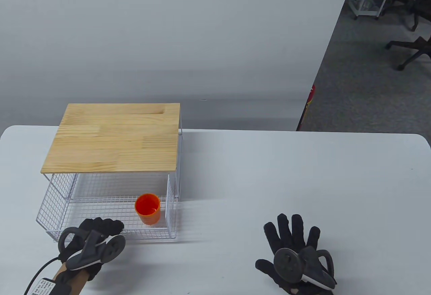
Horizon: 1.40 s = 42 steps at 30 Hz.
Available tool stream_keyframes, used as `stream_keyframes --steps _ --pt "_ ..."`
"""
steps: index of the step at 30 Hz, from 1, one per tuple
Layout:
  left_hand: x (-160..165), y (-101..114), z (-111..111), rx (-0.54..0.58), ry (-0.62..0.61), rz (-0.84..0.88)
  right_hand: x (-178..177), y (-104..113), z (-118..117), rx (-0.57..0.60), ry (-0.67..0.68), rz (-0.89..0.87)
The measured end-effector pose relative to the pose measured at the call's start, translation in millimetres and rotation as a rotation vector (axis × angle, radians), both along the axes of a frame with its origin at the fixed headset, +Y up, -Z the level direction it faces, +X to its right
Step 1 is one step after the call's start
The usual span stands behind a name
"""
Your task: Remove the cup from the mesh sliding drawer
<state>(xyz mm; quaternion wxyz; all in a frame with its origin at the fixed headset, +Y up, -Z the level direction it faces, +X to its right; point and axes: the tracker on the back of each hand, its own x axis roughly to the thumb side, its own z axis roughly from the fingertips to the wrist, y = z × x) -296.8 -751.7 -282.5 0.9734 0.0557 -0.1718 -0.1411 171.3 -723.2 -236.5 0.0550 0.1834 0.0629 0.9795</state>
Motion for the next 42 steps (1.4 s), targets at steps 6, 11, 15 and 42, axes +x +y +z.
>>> stream_keyframes --steps 6,11,15,42 --pt "-0.2 0.6 2.7 -0.012 -0.003 0.012 -0.6 -0.3 0.1 -0.002 0.003 0.001" --pt "0.2 1.7 4.2 -0.012 -0.001 0.013 -1.3 -1.0 -0.2 -0.008 0.004 0.008" --pt "-1.1 0.4 5.3 -0.018 -0.004 0.017 -2.0 -1.1 -0.1 -0.010 0.005 0.012" --pt "20.3 78.2 -18.4 -0.154 0.010 0.260 -3.0 3.9 1.6 0.001 0.010 0.018"
